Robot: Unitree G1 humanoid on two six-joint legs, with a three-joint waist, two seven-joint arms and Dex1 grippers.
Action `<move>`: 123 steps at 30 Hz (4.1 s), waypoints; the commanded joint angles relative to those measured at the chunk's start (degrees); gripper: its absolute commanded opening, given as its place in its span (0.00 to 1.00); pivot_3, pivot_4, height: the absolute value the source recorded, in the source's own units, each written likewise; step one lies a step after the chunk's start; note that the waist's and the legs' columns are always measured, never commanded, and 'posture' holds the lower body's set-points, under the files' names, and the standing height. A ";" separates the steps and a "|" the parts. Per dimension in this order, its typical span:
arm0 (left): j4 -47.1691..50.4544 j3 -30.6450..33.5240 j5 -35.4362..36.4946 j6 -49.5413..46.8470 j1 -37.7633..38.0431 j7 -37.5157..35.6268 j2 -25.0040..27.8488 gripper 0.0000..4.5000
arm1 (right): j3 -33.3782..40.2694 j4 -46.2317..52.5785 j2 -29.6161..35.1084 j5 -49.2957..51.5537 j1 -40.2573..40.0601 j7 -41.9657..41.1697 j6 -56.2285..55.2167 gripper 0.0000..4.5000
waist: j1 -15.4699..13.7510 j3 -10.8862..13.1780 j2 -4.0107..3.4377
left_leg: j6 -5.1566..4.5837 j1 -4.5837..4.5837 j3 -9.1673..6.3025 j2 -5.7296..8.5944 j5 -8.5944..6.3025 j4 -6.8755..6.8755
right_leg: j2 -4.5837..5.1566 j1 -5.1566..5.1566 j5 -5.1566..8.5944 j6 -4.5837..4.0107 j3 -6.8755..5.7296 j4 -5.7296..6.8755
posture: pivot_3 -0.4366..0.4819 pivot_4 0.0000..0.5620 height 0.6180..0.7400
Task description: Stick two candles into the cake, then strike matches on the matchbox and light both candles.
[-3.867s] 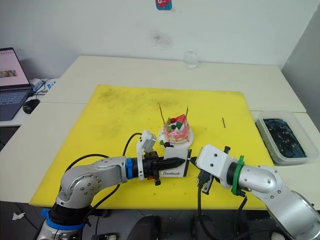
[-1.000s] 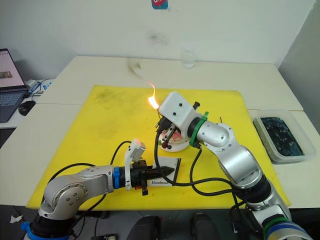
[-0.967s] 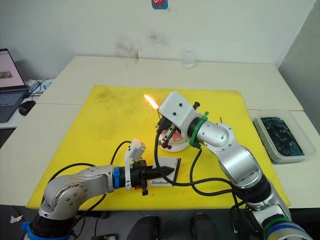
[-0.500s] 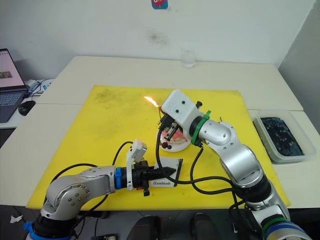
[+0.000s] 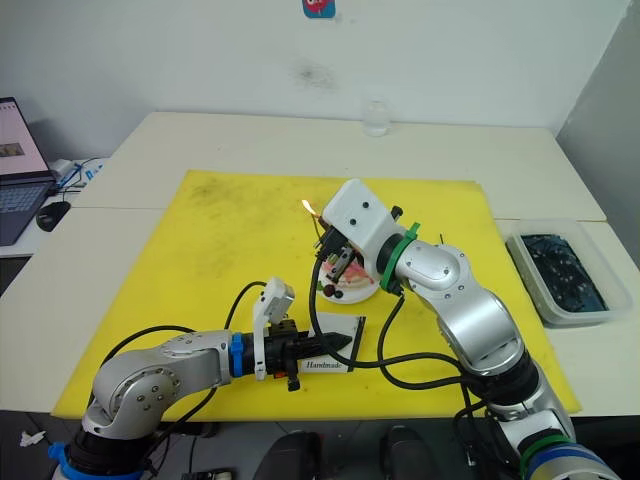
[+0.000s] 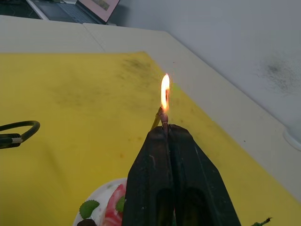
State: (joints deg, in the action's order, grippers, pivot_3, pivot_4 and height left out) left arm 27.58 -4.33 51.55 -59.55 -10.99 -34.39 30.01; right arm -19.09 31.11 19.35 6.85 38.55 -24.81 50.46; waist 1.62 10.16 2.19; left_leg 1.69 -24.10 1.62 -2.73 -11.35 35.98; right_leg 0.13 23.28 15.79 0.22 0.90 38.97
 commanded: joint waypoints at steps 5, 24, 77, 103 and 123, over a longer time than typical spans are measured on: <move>1.33 -0.09 0.06 0.88 -0.70 -0.65 -0.18 0.00 | 1.91 2.47 -0.04 0.12 0.56 0.25 -0.52 0.01 | 0.00 0.00 0.00 | 0.00 0.00 0.00 0.00 0.00 0.00 | 0.00 0.00 0.00 0.00 0.00 0.00 | 0.48 0.27 1.00; 0.66 -0.52 -0.20 1.18 -1.22 -0.91 -0.56 0.00 | 10.73 6.58 4.91 2.16 1.69 -0.56 2.21 0.01 | -0.01 0.00 0.00 | 0.00 0.00 0.00 0.00 0.00 -0.02 | 0.01 0.01 0.00 0.00 0.00 -0.02 | 0.48 0.27 1.00; 1.39 -1.25 -0.53 1.92 0.30 0.71 -3.38 0.00 | 48.87 -6.87 11.53 3.48 -28.58 14.60 -5.36 0.99 | 0.07 0.03 -0.12 | -0.01 0.04 0.09 0.07 0.00 -0.02 | -0.16 -0.02 -0.04 0.09 0.11 -0.02 | 0.48 0.27 1.00; 4.12 0.96 1.92 -0.08 2.04 2.50 -2.19 0.00 | 24.69 -24.52 1.62 5.64 -19.27 4.48 -24.91 0.99 | 0.13 0.04 -0.13 | -0.01 0.04 0.06 0.05 0.00 -0.01 | -0.18 -0.02 -0.04 0.06 0.08 -0.01 | 0.48 0.27 1.00; 4.05 0.86 1.29 0.48 2.81 1.98 -1.63 0.00 | 23.74 -38.15 -4.58 -0.68 -11.86 14.51 -23.88 0.20 | 0.08 0.04 -0.13 | -0.01 0.03 0.08 0.05 0.00 -0.01 | -0.18 -0.02 -0.03 0.06 0.11 0.00 | 0.48 0.27 1.00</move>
State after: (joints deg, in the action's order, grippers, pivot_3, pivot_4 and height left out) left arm 29.42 -4.15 51.92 -59.72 -8.50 -31.92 28.02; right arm 4.36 -8.95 14.72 6.19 26.30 -10.80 25.75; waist 1.69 10.20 2.06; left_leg 1.68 -24.07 1.70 -2.68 -11.35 35.97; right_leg -0.05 23.25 15.75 0.27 1.01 38.98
